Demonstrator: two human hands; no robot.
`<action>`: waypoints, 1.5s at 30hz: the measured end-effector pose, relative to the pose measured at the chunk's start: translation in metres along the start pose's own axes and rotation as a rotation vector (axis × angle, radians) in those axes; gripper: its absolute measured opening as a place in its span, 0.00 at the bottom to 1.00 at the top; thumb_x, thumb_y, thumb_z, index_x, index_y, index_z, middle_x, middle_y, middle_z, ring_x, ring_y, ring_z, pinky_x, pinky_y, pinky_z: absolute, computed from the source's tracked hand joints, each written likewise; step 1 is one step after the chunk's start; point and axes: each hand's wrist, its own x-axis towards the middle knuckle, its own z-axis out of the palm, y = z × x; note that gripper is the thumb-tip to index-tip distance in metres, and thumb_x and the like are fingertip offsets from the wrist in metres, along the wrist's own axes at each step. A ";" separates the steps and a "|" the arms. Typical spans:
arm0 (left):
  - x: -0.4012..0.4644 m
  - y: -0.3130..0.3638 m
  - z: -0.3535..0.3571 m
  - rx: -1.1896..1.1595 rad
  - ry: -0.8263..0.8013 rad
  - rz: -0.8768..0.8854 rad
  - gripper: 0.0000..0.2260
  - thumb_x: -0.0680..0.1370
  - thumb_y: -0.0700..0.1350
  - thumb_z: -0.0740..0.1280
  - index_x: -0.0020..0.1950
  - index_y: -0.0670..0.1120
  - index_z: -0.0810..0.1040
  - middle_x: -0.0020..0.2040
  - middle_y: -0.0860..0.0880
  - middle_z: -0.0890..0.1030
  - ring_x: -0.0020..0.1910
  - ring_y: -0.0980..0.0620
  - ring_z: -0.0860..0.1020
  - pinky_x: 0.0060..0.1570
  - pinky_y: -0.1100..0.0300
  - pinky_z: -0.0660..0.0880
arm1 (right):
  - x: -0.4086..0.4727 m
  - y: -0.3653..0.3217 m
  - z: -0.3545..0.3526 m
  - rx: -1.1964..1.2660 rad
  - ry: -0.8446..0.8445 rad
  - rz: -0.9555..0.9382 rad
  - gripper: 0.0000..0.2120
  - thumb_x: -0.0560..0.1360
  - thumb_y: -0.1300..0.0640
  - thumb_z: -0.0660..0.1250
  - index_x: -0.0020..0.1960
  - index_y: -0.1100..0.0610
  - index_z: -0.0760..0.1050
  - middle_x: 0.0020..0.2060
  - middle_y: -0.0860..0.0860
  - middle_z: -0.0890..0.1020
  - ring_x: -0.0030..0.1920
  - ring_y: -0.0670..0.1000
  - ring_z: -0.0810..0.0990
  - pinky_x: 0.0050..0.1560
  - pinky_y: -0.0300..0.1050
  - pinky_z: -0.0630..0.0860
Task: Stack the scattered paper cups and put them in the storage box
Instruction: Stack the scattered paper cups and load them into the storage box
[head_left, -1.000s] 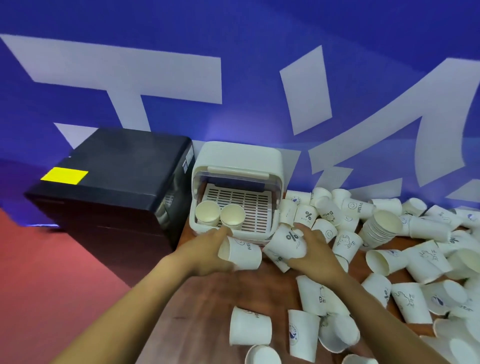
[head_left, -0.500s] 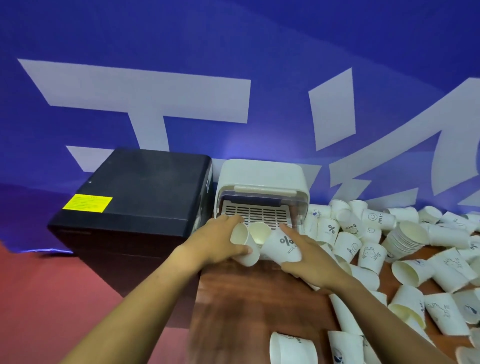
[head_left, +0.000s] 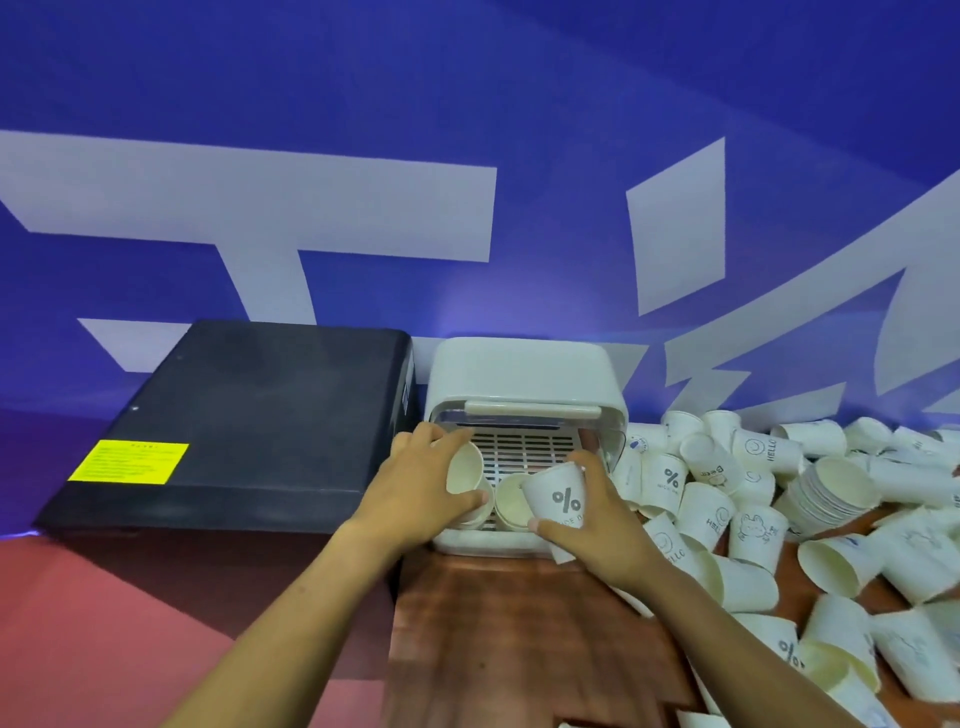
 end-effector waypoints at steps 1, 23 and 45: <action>0.002 0.000 0.002 0.007 0.004 0.006 0.33 0.73 0.58 0.68 0.75 0.56 0.59 0.67 0.54 0.65 0.68 0.50 0.61 0.66 0.54 0.67 | 0.002 -0.001 0.002 0.024 0.013 0.014 0.33 0.68 0.41 0.71 0.64 0.42 0.54 0.60 0.47 0.70 0.54 0.48 0.74 0.51 0.45 0.74; 0.037 -0.023 0.046 0.109 -0.004 0.018 0.30 0.75 0.57 0.65 0.75 0.56 0.59 0.73 0.55 0.61 0.71 0.50 0.59 0.70 0.54 0.61 | 0.039 0.001 0.031 0.089 0.177 -0.066 0.38 0.66 0.53 0.75 0.71 0.46 0.60 0.62 0.38 0.65 0.59 0.35 0.64 0.56 0.30 0.62; 0.045 -0.045 0.088 0.213 -0.114 -0.093 0.30 0.76 0.57 0.64 0.75 0.54 0.57 0.75 0.53 0.59 0.73 0.49 0.59 0.69 0.53 0.62 | 0.054 0.035 0.064 0.047 -0.058 0.069 0.40 0.69 0.50 0.75 0.74 0.50 0.58 0.70 0.47 0.67 0.69 0.46 0.65 0.63 0.33 0.60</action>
